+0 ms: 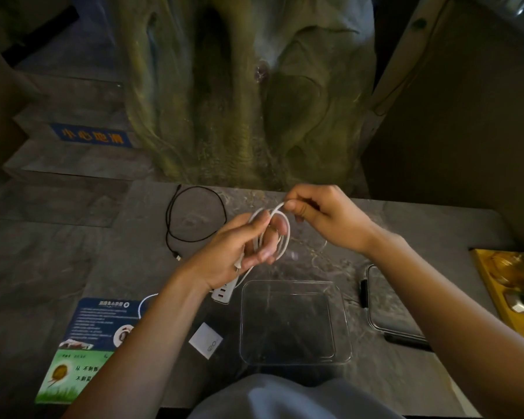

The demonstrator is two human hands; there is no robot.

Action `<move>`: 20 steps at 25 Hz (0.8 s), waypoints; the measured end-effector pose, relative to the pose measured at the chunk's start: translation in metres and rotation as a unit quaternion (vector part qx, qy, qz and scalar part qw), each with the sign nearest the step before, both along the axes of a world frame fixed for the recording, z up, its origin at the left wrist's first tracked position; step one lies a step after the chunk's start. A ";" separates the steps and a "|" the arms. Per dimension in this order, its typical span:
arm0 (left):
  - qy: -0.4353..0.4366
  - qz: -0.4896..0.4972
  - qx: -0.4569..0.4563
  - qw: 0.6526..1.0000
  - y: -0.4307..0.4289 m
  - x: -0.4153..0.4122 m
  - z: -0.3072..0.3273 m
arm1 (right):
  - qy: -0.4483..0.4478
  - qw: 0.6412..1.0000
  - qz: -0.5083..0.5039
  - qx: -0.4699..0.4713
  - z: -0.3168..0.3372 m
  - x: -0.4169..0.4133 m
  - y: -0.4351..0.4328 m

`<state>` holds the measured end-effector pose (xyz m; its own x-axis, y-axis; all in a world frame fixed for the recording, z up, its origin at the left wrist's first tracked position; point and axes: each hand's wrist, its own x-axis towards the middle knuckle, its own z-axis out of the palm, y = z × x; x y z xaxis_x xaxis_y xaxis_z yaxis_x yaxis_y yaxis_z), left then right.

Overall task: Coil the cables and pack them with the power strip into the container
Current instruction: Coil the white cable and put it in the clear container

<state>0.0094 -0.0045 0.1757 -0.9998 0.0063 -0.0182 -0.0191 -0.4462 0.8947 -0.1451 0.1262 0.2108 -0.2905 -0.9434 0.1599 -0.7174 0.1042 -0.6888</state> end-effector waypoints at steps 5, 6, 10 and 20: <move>0.059 0.113 0.131 0.983 0.006 -0.004 0.010 | -0.058 0.997 -0.059 -0.008 -0.028 0.016 -0.005; 0.067 0.136 0.125 0.980 0.006 -0.006 0.010 | -0.066 0.996 -0.064 0.006 -0.033 0.020 -0.004; 0.087 0.177 0.046 0.979 0.003 -0.014 0.005 | -0.101 0.991 -0.016 0.087 -0.048 0.038 -0.002; -0.002 0.119 -0.389 0.914 0.007 -0.017 -0.010 | 0.039 0.974 0.068 0.213 -0.030 0.046 0.007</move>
